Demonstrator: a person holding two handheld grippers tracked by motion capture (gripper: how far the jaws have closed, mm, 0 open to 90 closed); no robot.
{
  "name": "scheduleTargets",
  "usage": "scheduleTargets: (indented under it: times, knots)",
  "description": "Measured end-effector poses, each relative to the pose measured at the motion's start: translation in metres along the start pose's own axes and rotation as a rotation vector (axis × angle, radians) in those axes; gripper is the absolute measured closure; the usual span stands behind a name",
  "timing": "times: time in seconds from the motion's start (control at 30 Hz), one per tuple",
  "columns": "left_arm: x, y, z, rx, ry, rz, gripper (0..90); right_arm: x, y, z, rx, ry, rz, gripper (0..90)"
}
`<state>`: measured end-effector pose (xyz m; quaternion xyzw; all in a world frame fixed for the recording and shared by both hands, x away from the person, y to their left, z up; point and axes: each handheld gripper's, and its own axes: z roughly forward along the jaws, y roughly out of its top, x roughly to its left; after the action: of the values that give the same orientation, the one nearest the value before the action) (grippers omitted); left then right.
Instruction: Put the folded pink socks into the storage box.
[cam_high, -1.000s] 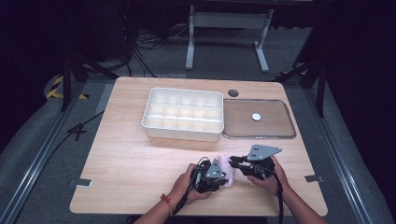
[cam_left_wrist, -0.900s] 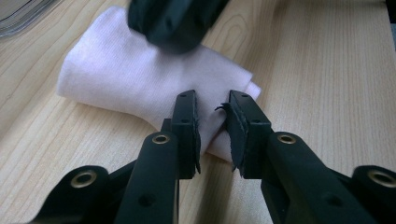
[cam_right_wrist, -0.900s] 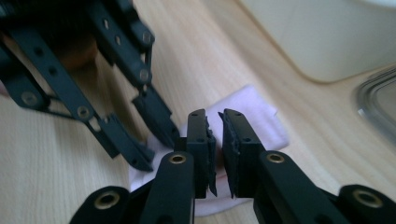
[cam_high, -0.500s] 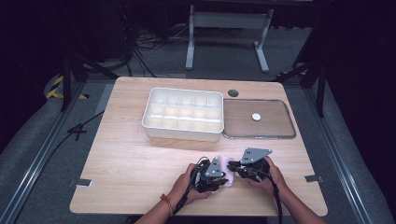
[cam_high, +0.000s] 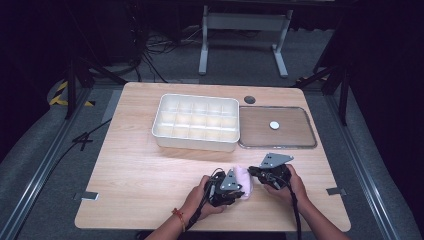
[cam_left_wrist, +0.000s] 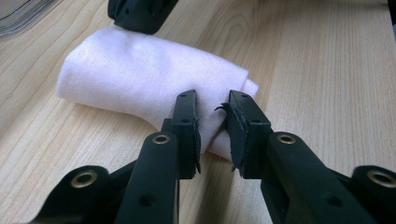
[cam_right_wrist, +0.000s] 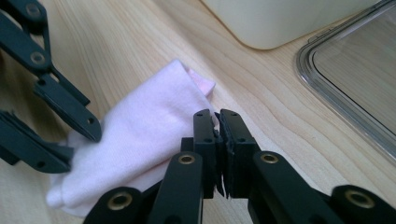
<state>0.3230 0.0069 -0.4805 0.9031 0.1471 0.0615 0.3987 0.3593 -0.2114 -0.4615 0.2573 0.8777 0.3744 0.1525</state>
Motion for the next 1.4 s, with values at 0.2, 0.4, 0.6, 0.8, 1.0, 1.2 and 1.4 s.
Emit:
scheduleTargets:
  times: [0.2, 0.4, 0.6, 0.8, 1.0, 1.2, 1.4]
  knots:
    - [0.000, 0.000, 0.000, -0.007, -0.004, -0.009, 73.7, 0.012, 0.005, -0.009, -0.050, 0.054, -0.051, 84.4]
    - [0.000, 0.000, 0.000, -0.004, -0.002, -0.007, 73.7, 0.022, 0.003, -0.002, -0.001, 0.108, -0.111, 86.1]
    - [0.000, 0.000, 0.000, -0.004, -0.002, -0.007, 73.7, 0.011, -0.001, 0.000, 0.016, 0.072, -0.057, 86.1]
    - [0.000, 0.000, 0.000, -0.004, -0.004, -0.007, 73.7, 0.004, -0.005, 0.001, 0.050, 0.028, -0.040, 86.5]
    - [0.000, 0.000, -0.001, 0.000, 0.004, -0.002, 73.6, -0.005, -0.005, -0.005, 0.013, 0.018, 0.001, 85.3]
    - [0.001, 0.002, -0.004, -0.028, -0.025, -0.040, 68.9, -0.003, 0.002, -0.011, -0.056, 0.037, 0.035, 74.1]
    - [0.004, 0.007, -0.017, -0.072, -0.022, -0.044, 64.8, -0.003, 0.009, -0.015, -0.104, 0.056, 0.086, 61.8]
